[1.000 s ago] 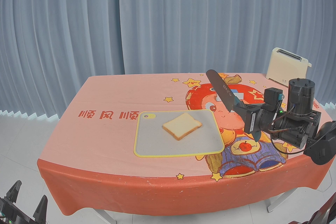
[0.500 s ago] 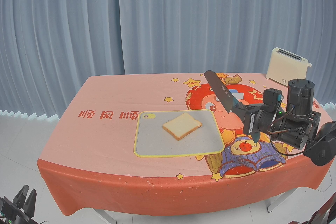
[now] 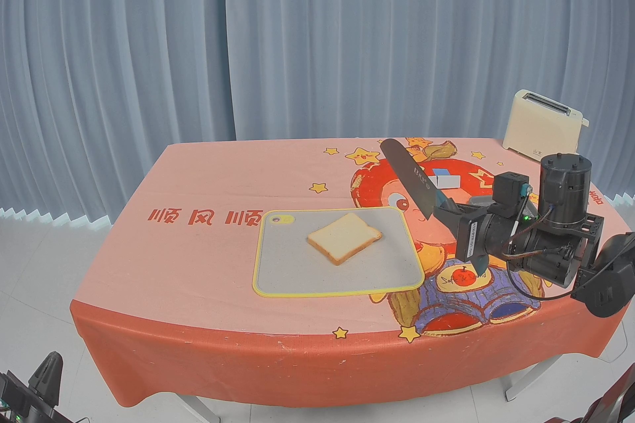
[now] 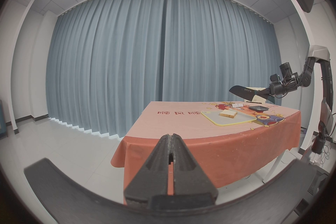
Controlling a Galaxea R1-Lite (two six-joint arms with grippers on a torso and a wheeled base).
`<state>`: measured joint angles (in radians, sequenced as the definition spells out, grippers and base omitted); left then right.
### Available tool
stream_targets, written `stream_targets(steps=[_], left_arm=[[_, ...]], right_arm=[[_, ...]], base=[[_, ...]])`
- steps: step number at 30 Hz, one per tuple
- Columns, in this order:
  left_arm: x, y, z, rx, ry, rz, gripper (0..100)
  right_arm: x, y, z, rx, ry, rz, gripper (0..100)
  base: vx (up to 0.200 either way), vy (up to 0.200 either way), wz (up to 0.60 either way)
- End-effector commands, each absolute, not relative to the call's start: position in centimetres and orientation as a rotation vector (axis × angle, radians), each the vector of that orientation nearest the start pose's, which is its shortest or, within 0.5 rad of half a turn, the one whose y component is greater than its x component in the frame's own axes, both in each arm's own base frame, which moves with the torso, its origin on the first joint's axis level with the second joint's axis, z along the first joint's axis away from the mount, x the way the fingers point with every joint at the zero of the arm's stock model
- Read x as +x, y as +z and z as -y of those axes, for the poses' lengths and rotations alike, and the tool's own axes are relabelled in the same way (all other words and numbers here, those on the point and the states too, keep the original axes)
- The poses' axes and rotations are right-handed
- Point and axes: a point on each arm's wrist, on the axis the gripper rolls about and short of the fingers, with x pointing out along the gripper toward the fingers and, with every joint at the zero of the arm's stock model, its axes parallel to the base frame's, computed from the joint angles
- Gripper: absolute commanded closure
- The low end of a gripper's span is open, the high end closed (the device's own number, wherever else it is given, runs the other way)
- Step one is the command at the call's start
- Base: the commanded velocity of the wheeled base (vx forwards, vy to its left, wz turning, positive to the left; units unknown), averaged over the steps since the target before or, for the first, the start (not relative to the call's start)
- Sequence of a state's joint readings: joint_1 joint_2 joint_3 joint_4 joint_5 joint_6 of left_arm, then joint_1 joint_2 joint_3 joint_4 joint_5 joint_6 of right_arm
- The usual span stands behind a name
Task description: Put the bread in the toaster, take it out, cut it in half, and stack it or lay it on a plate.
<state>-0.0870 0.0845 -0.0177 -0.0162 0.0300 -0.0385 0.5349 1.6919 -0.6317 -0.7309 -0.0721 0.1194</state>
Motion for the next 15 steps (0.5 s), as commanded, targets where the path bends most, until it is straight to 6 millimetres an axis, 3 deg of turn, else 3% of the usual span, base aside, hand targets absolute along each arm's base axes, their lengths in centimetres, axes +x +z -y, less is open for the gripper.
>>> stream_targets(steps=[1,10,14,15], left_arm=[[-1.6,7.9,-0.2,-0.037,-0.054,-0.069,100],[-1.6,8.0,-0.2,-0.033,-0.057,-0.059,100],[-1.8,11.2,-0.1,-0.027,-0.074,0.219,100],[-1.7,11.1,-0.1,-0.024,-0.077,0.209,100]], right_arm=[[24.4,14.9,-14.5,0.015,0.444,-0.343,100],[24.3,15.0,-14.5,0.015,0.446,-0.341,100],[24.4,15.1,-14.5,0.018,0.446,-0.337,100],[24.5,15.1,-14.5,0.018,0.446,-0.337,100]], base=[[0.000,0.000,0.00],[0.000,0.000,0.00],[0.000,0.000,0.00],[0.000,0.000,0.00]])
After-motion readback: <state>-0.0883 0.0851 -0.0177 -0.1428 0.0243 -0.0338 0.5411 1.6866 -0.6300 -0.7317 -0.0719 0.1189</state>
